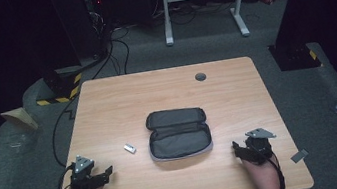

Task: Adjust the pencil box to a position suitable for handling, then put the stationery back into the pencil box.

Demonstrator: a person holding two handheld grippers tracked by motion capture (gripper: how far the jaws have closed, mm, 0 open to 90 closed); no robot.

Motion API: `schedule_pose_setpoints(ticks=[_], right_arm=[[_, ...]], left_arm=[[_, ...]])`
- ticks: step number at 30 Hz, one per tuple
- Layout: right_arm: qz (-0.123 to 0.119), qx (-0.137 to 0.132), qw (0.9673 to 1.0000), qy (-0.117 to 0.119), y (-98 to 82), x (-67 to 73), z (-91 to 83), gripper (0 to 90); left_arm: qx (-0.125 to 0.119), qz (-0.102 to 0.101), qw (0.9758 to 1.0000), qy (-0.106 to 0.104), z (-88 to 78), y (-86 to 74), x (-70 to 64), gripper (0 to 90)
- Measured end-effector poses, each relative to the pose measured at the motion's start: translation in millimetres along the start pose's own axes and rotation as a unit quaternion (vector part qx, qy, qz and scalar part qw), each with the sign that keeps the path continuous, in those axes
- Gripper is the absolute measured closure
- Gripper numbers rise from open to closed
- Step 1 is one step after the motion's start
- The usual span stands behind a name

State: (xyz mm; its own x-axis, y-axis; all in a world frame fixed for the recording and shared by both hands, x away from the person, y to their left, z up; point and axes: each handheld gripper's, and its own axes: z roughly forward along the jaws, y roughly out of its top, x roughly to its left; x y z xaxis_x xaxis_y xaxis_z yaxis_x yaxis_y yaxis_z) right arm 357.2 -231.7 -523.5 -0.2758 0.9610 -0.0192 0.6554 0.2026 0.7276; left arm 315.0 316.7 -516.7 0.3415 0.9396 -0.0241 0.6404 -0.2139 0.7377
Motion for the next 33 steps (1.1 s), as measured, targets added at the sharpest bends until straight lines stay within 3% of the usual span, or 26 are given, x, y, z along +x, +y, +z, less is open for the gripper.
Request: schedule_pose_setpoints(ticks=[15,24,33], right_arm=[[0.000,0.001,1.0000,0.000,0.0,0.0,-0.1,28.9],[0.002,0.000,1.0000,-0.003,0.1,0.5,0.2,29.1],[0.006,0.000,1.0000,-0.005,-0.4,1.2,-0.5,29.3]], left_arm=[[-0.014,0.019,0.9996,-0.017,6.3,11.9,-25.1,23.3],[-0.004,0.041,0.9984,-0.040,20.4,18.9,-46.9,24.3],[-0.006,0.036,0.9982,-0.047,28.6,24.5,-55.6,26.6]])
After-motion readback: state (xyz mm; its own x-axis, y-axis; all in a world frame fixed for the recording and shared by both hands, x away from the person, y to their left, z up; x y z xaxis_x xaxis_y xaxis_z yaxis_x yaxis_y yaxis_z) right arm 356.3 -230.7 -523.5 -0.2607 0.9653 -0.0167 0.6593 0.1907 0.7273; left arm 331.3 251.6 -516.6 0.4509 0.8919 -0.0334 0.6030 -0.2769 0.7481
